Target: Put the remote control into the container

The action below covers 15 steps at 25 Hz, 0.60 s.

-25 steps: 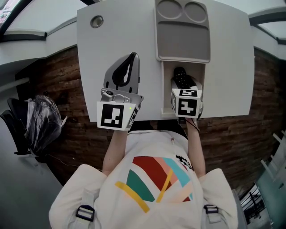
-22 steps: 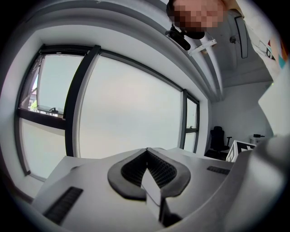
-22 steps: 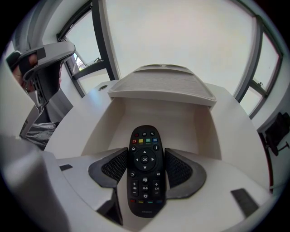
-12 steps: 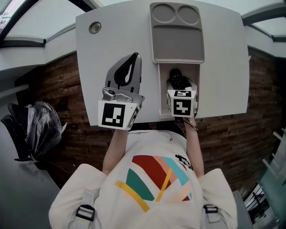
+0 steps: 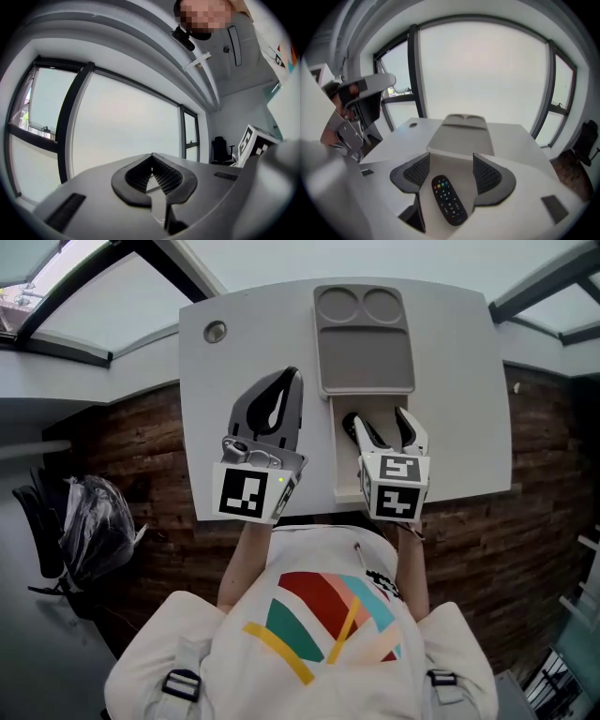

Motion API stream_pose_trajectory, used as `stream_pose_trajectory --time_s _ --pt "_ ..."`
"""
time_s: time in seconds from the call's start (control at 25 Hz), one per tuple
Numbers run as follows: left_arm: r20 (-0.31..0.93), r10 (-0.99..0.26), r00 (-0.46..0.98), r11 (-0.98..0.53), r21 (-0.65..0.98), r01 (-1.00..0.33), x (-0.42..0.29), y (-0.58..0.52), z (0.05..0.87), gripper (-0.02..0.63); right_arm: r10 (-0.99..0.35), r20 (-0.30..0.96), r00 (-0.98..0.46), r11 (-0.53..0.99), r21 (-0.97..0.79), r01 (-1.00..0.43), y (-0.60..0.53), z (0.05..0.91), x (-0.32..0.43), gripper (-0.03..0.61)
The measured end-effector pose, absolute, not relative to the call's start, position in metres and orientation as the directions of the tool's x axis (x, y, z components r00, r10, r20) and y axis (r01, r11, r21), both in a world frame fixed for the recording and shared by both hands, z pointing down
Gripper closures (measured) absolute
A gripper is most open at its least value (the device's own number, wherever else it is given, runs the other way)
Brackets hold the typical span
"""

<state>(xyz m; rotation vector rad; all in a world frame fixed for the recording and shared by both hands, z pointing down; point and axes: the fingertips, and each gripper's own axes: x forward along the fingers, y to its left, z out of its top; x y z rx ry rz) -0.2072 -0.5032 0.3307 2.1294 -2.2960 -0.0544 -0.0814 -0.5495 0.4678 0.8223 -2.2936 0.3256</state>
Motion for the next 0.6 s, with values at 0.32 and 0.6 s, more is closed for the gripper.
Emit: stream_pose_trajectory --time_s 0.32,0.6 --pt "-0.147 -0.984 -0.105 0.109 -0.016 -0.994 -0.213 -0.492 0.263 0.606 -0.610 0.284 -0.740 0.766 -0.030 -0.642 -0.567 0.312 -0.079 0.525" --pt "-0.223 -0.966 -0.128 0.145 -0.064 -0.987 -0.203 -0.472 0.222 0.606 -0.573 0.089 -0.815 0.814 -0.053 -0.579 -0.548 0.252 -0.081 0.577"
